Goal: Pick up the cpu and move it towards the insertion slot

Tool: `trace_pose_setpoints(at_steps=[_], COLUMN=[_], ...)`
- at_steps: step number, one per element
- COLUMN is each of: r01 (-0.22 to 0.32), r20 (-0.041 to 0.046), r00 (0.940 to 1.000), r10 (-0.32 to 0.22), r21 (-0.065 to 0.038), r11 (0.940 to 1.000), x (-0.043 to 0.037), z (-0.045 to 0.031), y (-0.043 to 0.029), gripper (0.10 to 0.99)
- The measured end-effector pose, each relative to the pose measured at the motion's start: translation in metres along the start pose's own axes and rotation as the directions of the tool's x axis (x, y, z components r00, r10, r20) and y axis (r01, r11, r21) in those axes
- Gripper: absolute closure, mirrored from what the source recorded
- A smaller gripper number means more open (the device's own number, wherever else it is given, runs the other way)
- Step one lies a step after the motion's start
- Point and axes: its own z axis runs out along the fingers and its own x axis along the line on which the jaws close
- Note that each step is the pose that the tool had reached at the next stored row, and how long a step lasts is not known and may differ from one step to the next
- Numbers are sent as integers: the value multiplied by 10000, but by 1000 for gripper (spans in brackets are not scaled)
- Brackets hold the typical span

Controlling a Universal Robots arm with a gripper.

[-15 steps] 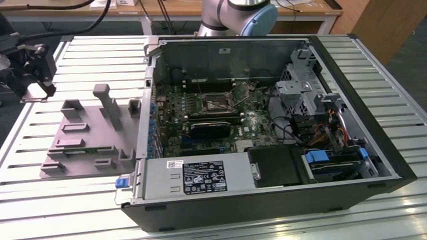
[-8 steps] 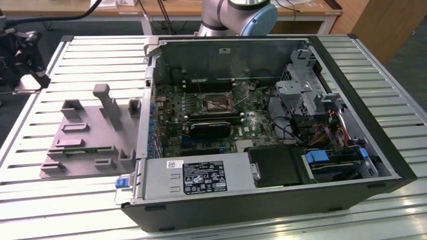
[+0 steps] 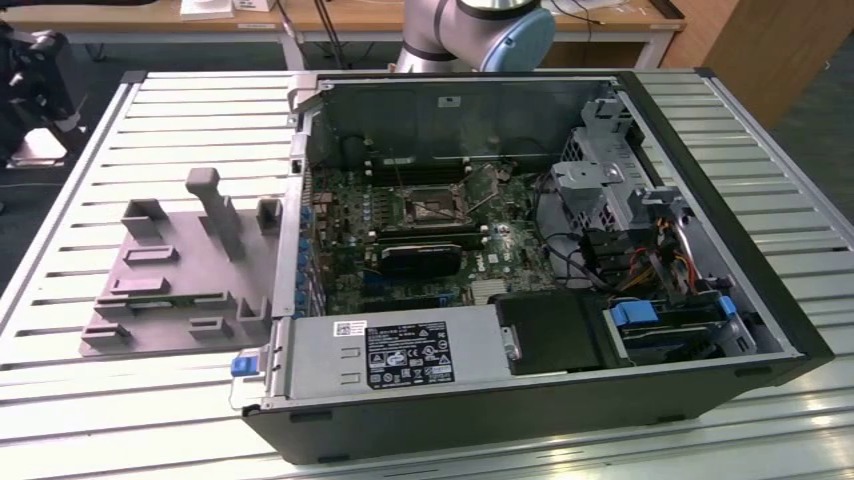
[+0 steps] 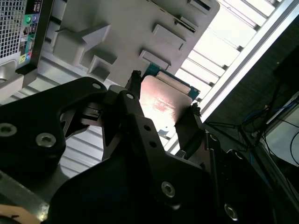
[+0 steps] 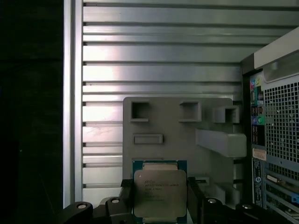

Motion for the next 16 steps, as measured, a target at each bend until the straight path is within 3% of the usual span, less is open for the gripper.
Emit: trace_pose_setpoints(at_steps=[7,16], r01=[3,4], r20=[73,82], r00=[10000,10000], r10=[-3,-4], r21=[-2,-2], r11=[10000,10000], x=[-9,-39], z=[-182,-194], y=[8,10], gripper=[545,545])
